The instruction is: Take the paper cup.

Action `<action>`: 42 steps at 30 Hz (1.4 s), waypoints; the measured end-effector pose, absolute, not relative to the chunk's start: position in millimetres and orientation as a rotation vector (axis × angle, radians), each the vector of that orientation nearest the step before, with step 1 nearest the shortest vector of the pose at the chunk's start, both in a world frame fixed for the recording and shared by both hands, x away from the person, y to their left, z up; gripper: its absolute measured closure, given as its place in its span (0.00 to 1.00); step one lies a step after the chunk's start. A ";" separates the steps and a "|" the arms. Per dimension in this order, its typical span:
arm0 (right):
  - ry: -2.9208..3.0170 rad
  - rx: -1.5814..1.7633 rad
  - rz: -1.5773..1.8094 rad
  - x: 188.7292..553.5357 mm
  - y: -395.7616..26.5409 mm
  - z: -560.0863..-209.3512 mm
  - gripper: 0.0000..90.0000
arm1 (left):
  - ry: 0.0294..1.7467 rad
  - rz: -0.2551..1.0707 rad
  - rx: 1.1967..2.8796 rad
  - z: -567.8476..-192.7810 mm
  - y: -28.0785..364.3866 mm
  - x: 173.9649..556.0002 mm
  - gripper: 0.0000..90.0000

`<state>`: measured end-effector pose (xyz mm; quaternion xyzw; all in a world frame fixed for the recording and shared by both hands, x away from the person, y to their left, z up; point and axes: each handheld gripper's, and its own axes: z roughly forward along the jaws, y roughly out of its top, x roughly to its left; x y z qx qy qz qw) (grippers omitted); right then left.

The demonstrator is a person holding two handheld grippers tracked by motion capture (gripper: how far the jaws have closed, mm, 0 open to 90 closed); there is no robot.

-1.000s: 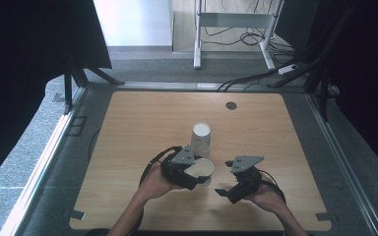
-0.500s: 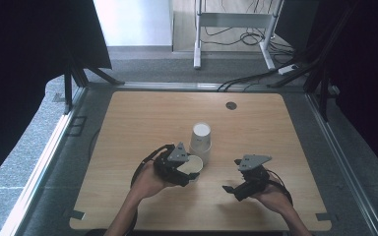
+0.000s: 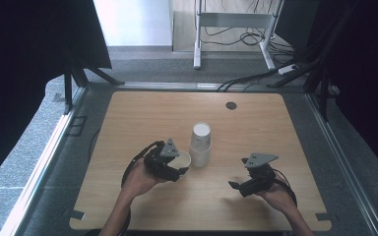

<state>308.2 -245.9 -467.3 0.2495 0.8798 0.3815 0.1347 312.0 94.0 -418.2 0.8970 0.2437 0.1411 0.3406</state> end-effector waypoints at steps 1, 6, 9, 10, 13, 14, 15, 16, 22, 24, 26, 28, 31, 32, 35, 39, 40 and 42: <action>2.547 0.733 1.106 308.4 -246.5 -467.9 0.04 | 0.645 0.374 2.338 -418.1 96.2 312.8 0.32; 2.545 0.749 1.083 309.6 -247.8 -473.3 0.04 | 0.696 0.378 2.341 -418.9 108.5 316.8 0.32; 2.541 0.758 1.077 310.3 -249.1 -475.8 0.04 | 0.727 0.399 2.350 -420.2 115.7 319.1 0.31; 2.540 0.768 1.082 311.0 -250.2 -476.6 0.04 | 0.735 0.404 2.350 -420.5 118.0 320.0 0.31; 2.532 0.777 1.086 311.6 -251.1 -477.5 0.04 | 0.766 0.427 2.350 -421.1 124.0 322.5 0.31; 2.533 0.786 1.086 312.1 -251.6 -478.5 0.03 | 0.781 0.431 2.342 -421.6 125.4 323.1 0.31; 2.533 0.786 1.086 312.1 -251.6 -478.5 0.03 | 0.786 0.437 2.343 -421.7 126.7 323.7 0.31; 2.537 0.787 1.077 312.7 -251.8 -479.9 0.03 | 0.802 0.448 2.342 -422.1 128.5 324.4 0.31; 2.552 0.794 1.053 313.4 -250.8 -484.4 0.03 | 0.870 0.503 2.354 -424.7 137.8 328.3 0.31; 2.559 0.792 1.040 313.8 -250.3 -486.2 0.03 | 0.892 0.522 2.351 -426.5 141.3 330.2 0.31; 2.557 0.794 1.039 313.9 -250.0 -486.9 0.03 | 0.925 0.530 2.339 -428.7 144.5 331.4 0.31; 2.561 0.793 1.034 314.0 -249.7 -487.3 0.03 | 0.936 0.535 2.338 -430.9 147.9 333.3 0.31; 2.562 0.790 1.030 313.6 -248.6 -488.4 0.04 | 0.963 0.538 2.327 -435.8 151.8 335.9 0.31; 2.562 0.790 1.030 313.6 -248.6 -488.4 0.04 | 0.963 0.538 2.327 -435.8 151.8 335.9 0.31; 2.569 0.785 1.028 313.6 -248.2 -488.8 0.04 | 0.976 0.542 2.333 -438.1 154.3 337.8 0.31; 2.571 0.785 1.025 313.4 -247.7 -489.5 0.05 | 0.998 0.545 2.314 -443.4 156.2 340.3 0.31; 2.572 0.786 1.024 313.4 -247.6 -489.6 0.05 | 1.005 0.543 2.307 -444.9 156.3 340.7 0.31; 2.577 0.782 1.023 313.4 -247.7 -489.5 0.05 | 1.009 0.540 2.309 -446.9 156.7 341.5 0.31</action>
